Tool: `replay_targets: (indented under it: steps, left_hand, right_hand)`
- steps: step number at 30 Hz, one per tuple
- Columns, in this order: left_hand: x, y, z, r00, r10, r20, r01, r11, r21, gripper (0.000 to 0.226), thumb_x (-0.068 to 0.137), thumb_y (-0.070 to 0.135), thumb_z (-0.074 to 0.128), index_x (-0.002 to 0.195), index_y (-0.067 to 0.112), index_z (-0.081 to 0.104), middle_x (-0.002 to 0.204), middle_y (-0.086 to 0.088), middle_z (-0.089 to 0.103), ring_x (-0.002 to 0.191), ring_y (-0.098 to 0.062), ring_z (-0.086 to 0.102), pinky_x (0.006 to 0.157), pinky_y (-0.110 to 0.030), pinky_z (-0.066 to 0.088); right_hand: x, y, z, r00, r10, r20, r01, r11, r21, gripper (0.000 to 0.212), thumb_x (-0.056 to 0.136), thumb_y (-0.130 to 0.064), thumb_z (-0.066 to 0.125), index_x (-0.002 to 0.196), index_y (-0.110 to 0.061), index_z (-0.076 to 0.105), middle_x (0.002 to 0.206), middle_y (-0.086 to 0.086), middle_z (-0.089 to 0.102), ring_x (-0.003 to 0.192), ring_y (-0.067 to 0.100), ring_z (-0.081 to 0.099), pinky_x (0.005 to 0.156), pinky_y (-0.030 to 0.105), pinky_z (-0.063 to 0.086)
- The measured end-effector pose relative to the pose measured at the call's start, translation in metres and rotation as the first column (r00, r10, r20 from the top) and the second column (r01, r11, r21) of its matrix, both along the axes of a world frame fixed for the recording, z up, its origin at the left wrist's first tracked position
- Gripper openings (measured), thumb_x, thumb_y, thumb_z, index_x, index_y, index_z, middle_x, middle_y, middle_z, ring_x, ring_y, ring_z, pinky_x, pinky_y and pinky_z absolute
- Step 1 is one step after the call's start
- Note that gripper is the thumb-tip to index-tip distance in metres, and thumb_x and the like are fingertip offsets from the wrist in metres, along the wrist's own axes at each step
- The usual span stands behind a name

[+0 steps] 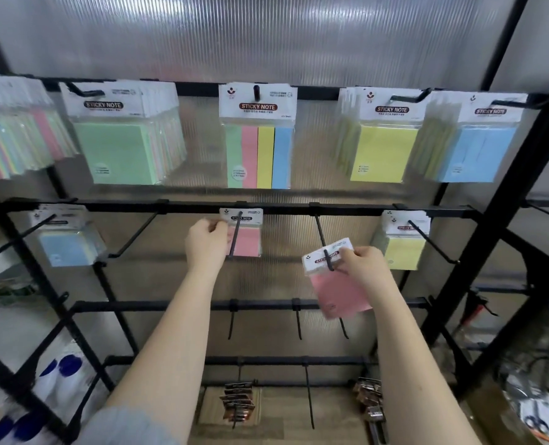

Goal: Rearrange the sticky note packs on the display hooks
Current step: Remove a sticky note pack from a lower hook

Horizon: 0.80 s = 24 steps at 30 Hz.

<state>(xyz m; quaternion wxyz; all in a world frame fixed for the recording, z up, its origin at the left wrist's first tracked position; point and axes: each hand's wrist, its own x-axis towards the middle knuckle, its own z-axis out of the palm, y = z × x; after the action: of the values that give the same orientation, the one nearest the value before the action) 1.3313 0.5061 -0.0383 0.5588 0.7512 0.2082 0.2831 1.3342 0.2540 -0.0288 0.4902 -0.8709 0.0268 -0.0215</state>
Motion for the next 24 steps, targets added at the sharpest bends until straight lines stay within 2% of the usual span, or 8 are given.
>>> replay_targets:
  steps: [3,5,7,10,15,19,22,24]
  left_hand:
    - [0.013,0.004,-0.002,0.980,-0.003,-0.200,0.004,1.000,0.008,0.023,0.090,0.016,0.044,0.092,0.004,0.064,0.093,-0.015,0.067,0.085,-0.033,0.062,0.064,-0.029,0.040]
    - [0.019,0.006,-0.002,0.955,-0.094,-0.282,0.089,0.996,-0.029,0.025,0.092,0.016,0.045,0.103,0.003,0.064,0.097,-0.014,0.066,0.084,-0.029,0.060,0.063,-0.028,0.041]
    - [0.025,0.007,-0.001,0.923,-0.208,-0.323,0.199,0.978,-0.062,0.024,0.094,0.021,0.049,0.107,0.005,0.062,0.104,-0.012,0.065,0.091,-0.027,0.061,0.073,-0.029,0.045]
    - [0.031,0.010,0.002,0.899,-0.259,-0.355,0.256,0.965,-0.056,0.021,0.094,0.020,0.052,0.109,0.008,0.060,0.106,-0.011,0.063,0.093,-0.024,0.058,0.077,-0.026,0.043]
    - [0.039,0.011,-0.003,0.900,-0.277,-0.338,0.257,0.961,-0.105,0.023,0.094,0.015,0.051,0.111,0.003,0.062,0.103,-0.013,0.065,0.085,-0.022,0.057,0.060,-0.022,0.042]
    - [0.041,0.010,-0.016,0.945,-0.235,-0.226,0.186,0.957,-0.221,0.019,0.094,0.011,0.052,0.104,0.001,0.065,0.102,-0.020,0.066,0.090,-0.030,0.062,0.077,-0.035,0.051]
    - [0.040,0.008,-0.025,0.967,-0.198,-0.162,0.155,0.958,-0.243,0.016,0.093,0.010,0.052,0.079,0.007,0.059,0.089,-0.017,0.063,0.084,-0.030,0.060,0.072,-0.036,0.048]
    - [0.037,0.007,-0.029,0.979,-0.152,-0.135,0.122,0.970,-0.211,0.016,0.092,0.015,0.055,0.078,0.009,0.054,0.083,-0.011,0.060,0.083,-0.028,0.057,0.074,-0.035,0.045]
  right_hand:
    - [-0.010,-0.007,0.010,1.000,0.024,-0.003,-0.024,0.993,-0.116,0.033,0.093,-0.021,0.045,0.074,0.004,0.057,0.066,0.008,0.047,0.060,0.020,0.041,0.053,0.028,0.027]
    - [-0.018,-0.009,0.016,0.999,0.035,0.003,-0.034,0.981,-0.193,0.031,0.093,-0.021,0.044,0.066,-0.005,0.045,0.064,0.007,0.040,0.056,0.018,0.036,0.052,0.029,0.024]
    - [-0.025,-0.009,0.024,0.999,0.037,-0.013,-0.039,0.973,-0.226,0.031,0.092,-0.022,0.045,0.067,-0.004,0.047,0.066,0.008,0.042,0.058,0.019,0.038,0.052,0.029,0.024]
    - [-0.033,-0.010,0.034,0.999,0.041,-0.023,-0.045,0.970,-0.240,0.038,0.093,-0.024,0.047,0.090,0.012,0.061,0.072,0.009,0.050,0.058,0.019,0.043,0.050,0.027,0.028]
    - [-0.042,-0.012,0.047,0.999,0.026,0.019,-0.021,0.977,-0.211,0.037,0.093,-0.024,0.046,0.092,0.009,0.062,0.070,0.008,0.054,0.057,0.018,0.045,0.049,0.025,0.029]
    - [-0.046,-0.011,0.052,0.999,-0.005,0.037,0.013,0.981,-0.194,0.039,0.094,-0.025,0.046,0.087,0.012,0.056,0.074,0.011,0.050,0.063,0.019,0.043,0.051,0.028,0.026]
    - [-0.048,-0.009,0.055,0.999,-0.016,0.052,0.026,0.979,-0.204,0.041,0.094,-0.026,0.045,0.095,0.013,0.058,0.074,0.010,0.048,0.062,0.019,0.041,0.051,0.028,0.026]
    - [-0.048,-0.009,0.056,0.998,-0.023,0.064,0.036,0.978,-0.205,0.041,0.094,-0.026,0.044,0.097,0.013,0.058,0.074,0.010,0.046,0.064,0.019,0.040,0.051,0.029,0.025]
